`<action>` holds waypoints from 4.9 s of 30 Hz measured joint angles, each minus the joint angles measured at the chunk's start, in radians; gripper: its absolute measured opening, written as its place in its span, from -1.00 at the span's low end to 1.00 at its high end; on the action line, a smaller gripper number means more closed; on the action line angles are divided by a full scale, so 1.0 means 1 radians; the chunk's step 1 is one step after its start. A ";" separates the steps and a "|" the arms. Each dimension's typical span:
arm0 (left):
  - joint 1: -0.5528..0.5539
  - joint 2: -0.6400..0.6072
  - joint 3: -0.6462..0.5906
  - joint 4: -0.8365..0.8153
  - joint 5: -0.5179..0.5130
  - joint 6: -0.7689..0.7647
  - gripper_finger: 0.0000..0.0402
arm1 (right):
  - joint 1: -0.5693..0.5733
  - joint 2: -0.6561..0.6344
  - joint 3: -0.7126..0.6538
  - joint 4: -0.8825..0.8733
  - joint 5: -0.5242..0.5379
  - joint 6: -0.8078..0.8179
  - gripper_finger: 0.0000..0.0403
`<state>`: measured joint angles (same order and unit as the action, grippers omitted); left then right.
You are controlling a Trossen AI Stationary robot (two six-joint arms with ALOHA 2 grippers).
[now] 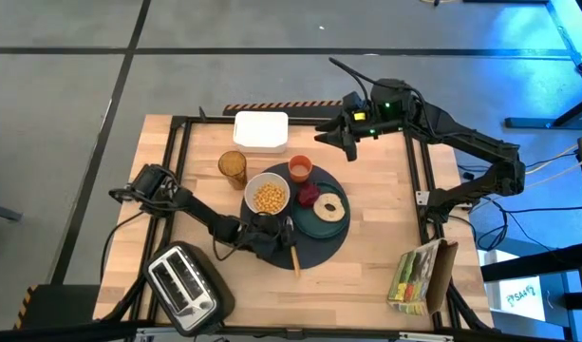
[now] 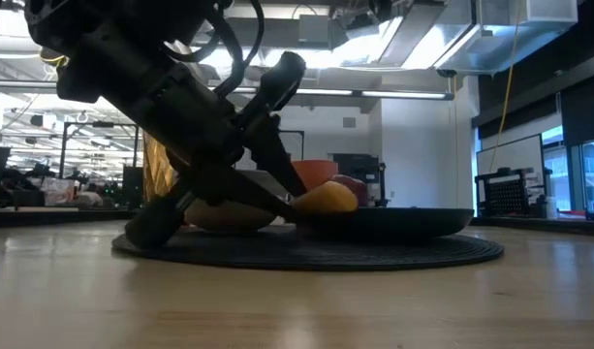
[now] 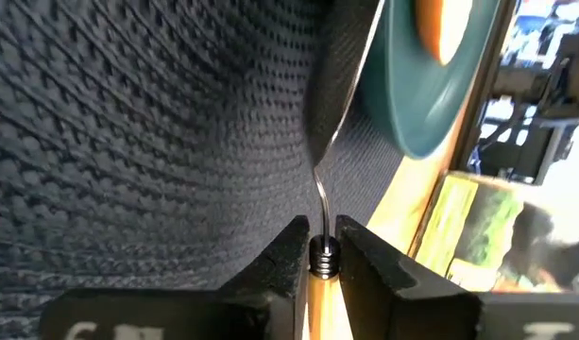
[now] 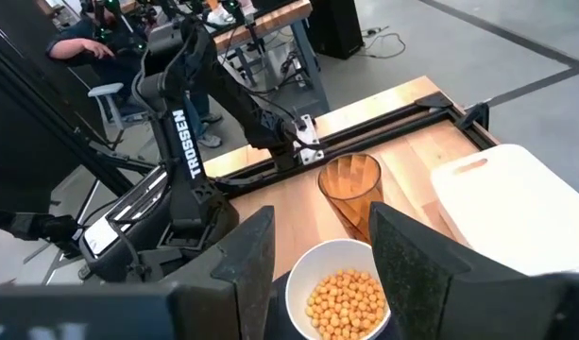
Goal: Arrange a breakfast setting
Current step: Put the yellow spoon to the bottom left of the green plate, then return to Home Position
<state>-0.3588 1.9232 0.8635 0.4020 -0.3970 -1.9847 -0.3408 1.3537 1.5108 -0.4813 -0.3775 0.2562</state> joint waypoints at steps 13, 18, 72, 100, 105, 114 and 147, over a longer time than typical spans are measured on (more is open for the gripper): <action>-0.010 -0.005 -0.002 0.001 -0.184 -0.078 -0.47 | 0.000 0.000 0.000 -0.097 0.000 -0.037 -0.20; -0.010 -0.005 -0.002 0.002 -0.131 -0.065 -0.40 | 0.000 0.000 0.000 -0.105 0.000 -0.054 -0.20; 0.450 -1.225 -0.122 -0.454 0.312 2.014 -0.99 | 0.467 -0.848 -0.676 0.198 0.536 -0.102 -0.96; 0.394 -1.869 -0.670 -0.614 0.470 1.960 -1.00 | 0.465 -1.350 -1.184 0.186 0.462 -0.178 -1.00; 0.394 -1.883 -0.698 -0.604 0.469 1.960 -1.00 | 0.465 -1.349 -1.285 0.324 0.455 -0.171 -1.00; 0.370 -1.921 -0.728 -0.605 0.449 1.963 -1.00 | 0.465 -1.352 -1.370 0.443 0.457 -0.147 -1.00; 0.303 -1.920 -0.855 -0.391 0.391 1.967 -1.00 | 0.465 -1.349 -1.503 0.524 0.494 -0.175 -1.00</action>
<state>-0.0559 0.0036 0.0086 0.0109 -0.0059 -0.0180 0.1242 0.0044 0.0074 0.0424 0.1166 0.0810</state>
